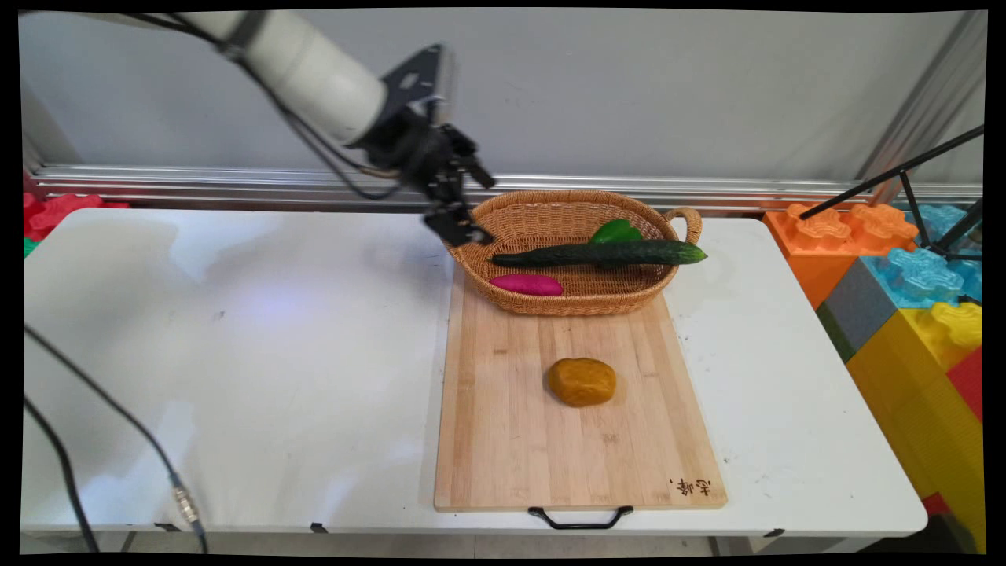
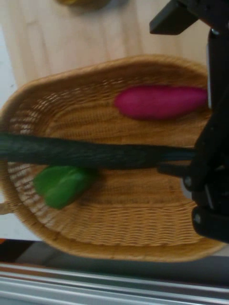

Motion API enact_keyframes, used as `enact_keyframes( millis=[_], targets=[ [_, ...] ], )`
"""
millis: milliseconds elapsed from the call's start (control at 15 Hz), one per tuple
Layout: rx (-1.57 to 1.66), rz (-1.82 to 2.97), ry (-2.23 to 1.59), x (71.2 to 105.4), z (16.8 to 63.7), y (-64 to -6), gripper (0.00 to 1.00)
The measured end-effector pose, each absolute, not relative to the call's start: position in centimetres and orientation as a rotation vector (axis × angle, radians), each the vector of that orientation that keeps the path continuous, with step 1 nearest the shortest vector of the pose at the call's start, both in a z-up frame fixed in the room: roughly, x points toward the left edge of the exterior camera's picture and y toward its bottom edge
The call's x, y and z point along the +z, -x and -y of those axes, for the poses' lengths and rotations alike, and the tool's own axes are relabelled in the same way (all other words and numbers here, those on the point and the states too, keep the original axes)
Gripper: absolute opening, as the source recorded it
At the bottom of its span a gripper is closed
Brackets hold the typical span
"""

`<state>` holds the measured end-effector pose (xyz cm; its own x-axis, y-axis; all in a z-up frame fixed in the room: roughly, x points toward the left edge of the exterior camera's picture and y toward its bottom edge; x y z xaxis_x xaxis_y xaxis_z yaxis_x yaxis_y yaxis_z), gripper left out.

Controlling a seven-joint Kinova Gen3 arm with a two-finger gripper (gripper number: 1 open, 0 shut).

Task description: Pick up the cucumber from the vegetable basket

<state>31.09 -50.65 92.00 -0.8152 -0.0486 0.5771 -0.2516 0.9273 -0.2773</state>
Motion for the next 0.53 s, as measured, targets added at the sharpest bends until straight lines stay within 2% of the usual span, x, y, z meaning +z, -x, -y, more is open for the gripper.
enact_keyframes(
  millis=[533],
  targets=[
    [0.542,2.548,-0.205,87.3,54.4,-22.9,1.0]
  ],
)
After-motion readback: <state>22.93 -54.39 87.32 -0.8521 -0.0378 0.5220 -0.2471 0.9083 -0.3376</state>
